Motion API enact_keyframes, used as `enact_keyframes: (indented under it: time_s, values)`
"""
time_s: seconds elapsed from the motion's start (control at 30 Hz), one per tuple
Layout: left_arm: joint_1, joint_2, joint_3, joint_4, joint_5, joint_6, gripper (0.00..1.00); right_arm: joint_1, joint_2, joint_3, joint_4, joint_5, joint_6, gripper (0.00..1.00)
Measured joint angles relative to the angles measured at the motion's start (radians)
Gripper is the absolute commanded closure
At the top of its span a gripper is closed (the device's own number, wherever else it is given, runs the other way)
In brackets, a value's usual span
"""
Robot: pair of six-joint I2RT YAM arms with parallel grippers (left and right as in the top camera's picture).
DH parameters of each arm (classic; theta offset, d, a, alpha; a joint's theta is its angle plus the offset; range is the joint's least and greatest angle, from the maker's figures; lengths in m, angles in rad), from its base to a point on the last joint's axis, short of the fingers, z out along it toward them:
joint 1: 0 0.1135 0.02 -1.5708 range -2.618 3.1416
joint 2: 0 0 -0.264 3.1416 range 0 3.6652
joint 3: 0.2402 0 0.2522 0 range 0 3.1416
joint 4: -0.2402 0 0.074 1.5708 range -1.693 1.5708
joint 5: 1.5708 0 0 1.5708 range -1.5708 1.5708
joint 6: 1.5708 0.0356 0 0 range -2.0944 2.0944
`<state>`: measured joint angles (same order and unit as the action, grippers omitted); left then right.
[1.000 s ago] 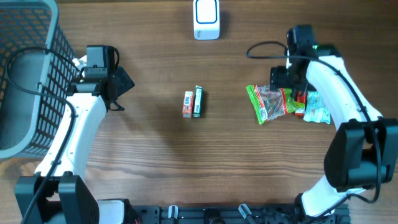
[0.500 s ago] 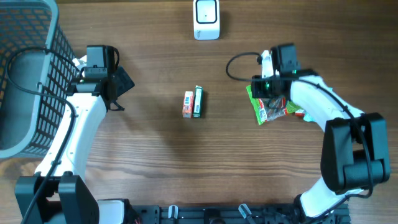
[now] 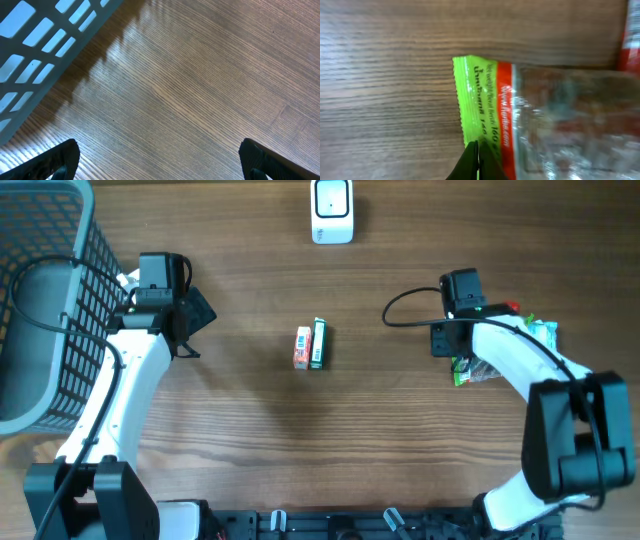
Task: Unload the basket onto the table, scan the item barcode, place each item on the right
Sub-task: 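Lay the snack bag down at right and release it, then reach the right gripper to the green tube and grasp its top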
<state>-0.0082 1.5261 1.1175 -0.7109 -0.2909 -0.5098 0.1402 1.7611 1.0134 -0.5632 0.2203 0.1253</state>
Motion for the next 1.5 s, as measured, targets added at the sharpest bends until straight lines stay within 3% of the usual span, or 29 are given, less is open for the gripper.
enact_keyframes:
  time_s: [0.13, 0.2, 0.3, 0.5, 0.53, 0.63, 0.73, 0.83, 0.97, 1.07, 1.13, 1.27, 1.5]
  values:
    - [0.0, 0.0, 0.0, 0.0, 0.0, 0.0, 0.0, 0.002, -0.127, 0.068, -0.031, -0.265, 0.013, 0.69]
    - [0.0, 0.0, 0.0, 0.0, 0.0, 0.0, 0.0, 0.022, -0.218, 0.094, 0.002, -0.475, 0.042, 0.66]
    - [0.0, 0.0, 0.0, 0.0, 0.0, 0.0, 0.0, 0.084, -0.281, 0.102, 0.021, -0.562, 0.123, 0.58]
    - [0.0, 0.0, 0.0, 0.0, 0.0, 0.0, 0.0, 0.312, -0.264, 0.103, 0.045, -0.422, 0.318, 0.39]
    - [0.0, 0.0, 0.0, 0.0, 0.0, 0.0, 0.0, 0.358, -0.246, 0.103, 0.071, -0.391, 0.347, 0.27]
    - [0.0, 0.0, 0.0, 0.0, 0.0, 0.0, 0.0, 0.469, -0.198, 0.103, 0.154, -0.346, 0.392, 0.15]
    - [0.0, 0.0, 0.0, 0.0, 0.0, 0.0, 0.0, 0.541, -0.164, 0.104, 0.177, -0.333, 0.415, 0.18]
    - [0.0, 0.0, 0.0, 0.0, 0.0, 0.0, 0.0, 0.543, -0.153, 0.149, 0.027, -0.308, 0.445, 0.19]
    - [0.0, 0.0, 0.0, 0.001, 0.0, 0.0, 0.0, 0.536, -0.131, 0.422, -0.241, -0.286, 0.462, 0.19]
    - [0.0, 0.0, 0.0, 0.0, 0.0, 0.0, 0.0, 0.536, -0.074, 0.628, -0.403, -0.276, 0.468, 0.29]
    - [0.0, 0.0, 0.0, 0.0, 0.0, 0.0, 0.0, 0.536, -0.019, 0.696, -0.42, -0.26, 0.475, 0.33]
    - [0.0, 0.0, 0.0, 0.0, 0.0, 0.0, 0.0, 0.536, 0.093, 0.698, -0.428, -0.196, 0.494, 0.34]
    - [0.0, 0.0, 0.0, 0.0, 0.0, 0.0, 0.0, 0.535, 0.272, 0.697, -0.426, -0.154, 0.537, 0.47]
